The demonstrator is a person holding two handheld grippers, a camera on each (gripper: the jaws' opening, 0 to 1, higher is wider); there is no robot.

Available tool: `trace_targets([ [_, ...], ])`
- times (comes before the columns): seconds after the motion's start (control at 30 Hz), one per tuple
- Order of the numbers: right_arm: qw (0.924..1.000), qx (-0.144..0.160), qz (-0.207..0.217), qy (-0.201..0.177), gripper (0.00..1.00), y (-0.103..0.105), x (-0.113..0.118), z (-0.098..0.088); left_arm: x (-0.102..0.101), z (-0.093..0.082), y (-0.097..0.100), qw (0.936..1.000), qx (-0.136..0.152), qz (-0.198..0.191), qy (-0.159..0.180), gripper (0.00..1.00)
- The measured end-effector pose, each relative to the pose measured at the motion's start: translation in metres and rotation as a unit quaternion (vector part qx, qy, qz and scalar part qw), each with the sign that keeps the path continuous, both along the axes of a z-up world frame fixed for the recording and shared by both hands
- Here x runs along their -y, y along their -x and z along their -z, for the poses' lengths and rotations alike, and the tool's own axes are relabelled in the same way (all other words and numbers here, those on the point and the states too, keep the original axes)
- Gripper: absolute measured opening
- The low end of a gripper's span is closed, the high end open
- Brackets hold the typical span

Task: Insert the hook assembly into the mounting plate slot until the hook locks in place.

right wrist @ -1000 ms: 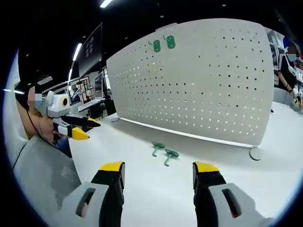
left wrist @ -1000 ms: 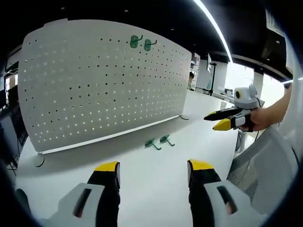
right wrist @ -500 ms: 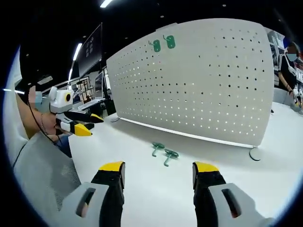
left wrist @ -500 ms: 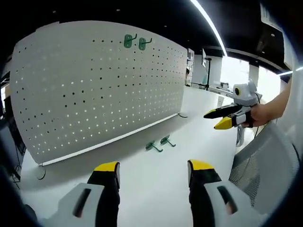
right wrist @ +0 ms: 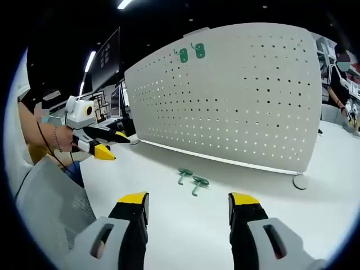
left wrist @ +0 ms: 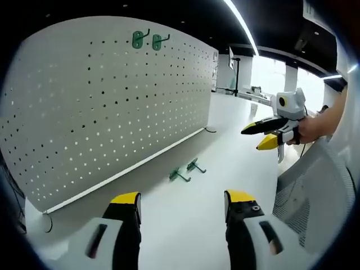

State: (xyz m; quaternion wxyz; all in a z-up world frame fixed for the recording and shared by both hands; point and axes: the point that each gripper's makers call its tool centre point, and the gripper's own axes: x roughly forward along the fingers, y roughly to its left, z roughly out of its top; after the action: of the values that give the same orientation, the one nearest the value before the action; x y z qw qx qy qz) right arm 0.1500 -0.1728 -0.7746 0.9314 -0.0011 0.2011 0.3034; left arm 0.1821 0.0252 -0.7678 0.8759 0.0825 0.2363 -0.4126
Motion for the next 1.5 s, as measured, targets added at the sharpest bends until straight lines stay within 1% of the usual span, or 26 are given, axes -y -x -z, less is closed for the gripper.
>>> trace_targets([
  [0.1,1.0000,0.001,0.002,-0.004,0.55,0.000,0.000,-0.001,0.007,-0.004,-0.004,0.9999,-0.002,0.014,0.001,0.62],
  [0.33,1.0000,0.000,0.005,-0.005,0.55,0.000,0.001,-0.001,0.021,-0.005,-0.012,0.9988,-0.004,0.048,-0.009,0.62],
  [0.53,1.0000,-0.001,0.004,0.000,0.55,0.000,0.001,0.000,0.028,-0.003,-0.022,0.9973,-0.006,0.069,-0.023,0.62],
  [0.67,1.0000,0.000,0.003,0.001,0.55,0.000,0.000,0.000,0.033,0.002,-0.026,0.9958,-0.011,0.084,-0.036,0.63],
  [0.77,1.0000,0.000,0.003,0.000,0.55,0.000,0.000,0.000,0.037,0.006,-0.029,0.9933,-0.009,0.102,-0.053,0.63],
  [0.87,1.0000,0.000,0.004,0.000,0.55,0.000,0.000,0.000,0.042,0.004,-0.033,0.9920,-0.007,0.113,-0.055,0.63],
  [1.13,1.0000,-0.002,0.004,0.001,0.55,0.000,0.000,0.001,0.050,0.010,-0.043,0.9839,-0.004,0.152,-0.094,0.64],
  [1.2,1.0000,-0.004,0.004,0.001,0.55,0.000,0.000,0.002,0.052,0.011,-0.047,0.9830,-0.008,0.156,-0.096,0.64],
  [1.27,1.0000,-0.006,0.005,-0.002,0.55,0.000,0.001,0.003,0.053,0.011,-0.051,0.9838,-0.020,0.154,-0.089,0.65],
  [1.33,0.9999,-0.008,0.009,-0.003,0.55,-0.001,0.003,0.004,0.054,0.012,-0.054,0.9837,-0.023,0.155,-0.089,0.65],
  [1.4,0.9999,-0.007,0.011,-0.004,0.55,-0.001,0.003,0.003,0.055,0.014,-0.056,0.9818,-0.025,0.161,-0.098,0.65],
  [1.5,1.0000,-0.004,0.002,0.005,0.55,0.000,-0.001,0.003,0.058,0.021,-0.056,0.9769,-0.026,0.177,-0.117,0.65],
])
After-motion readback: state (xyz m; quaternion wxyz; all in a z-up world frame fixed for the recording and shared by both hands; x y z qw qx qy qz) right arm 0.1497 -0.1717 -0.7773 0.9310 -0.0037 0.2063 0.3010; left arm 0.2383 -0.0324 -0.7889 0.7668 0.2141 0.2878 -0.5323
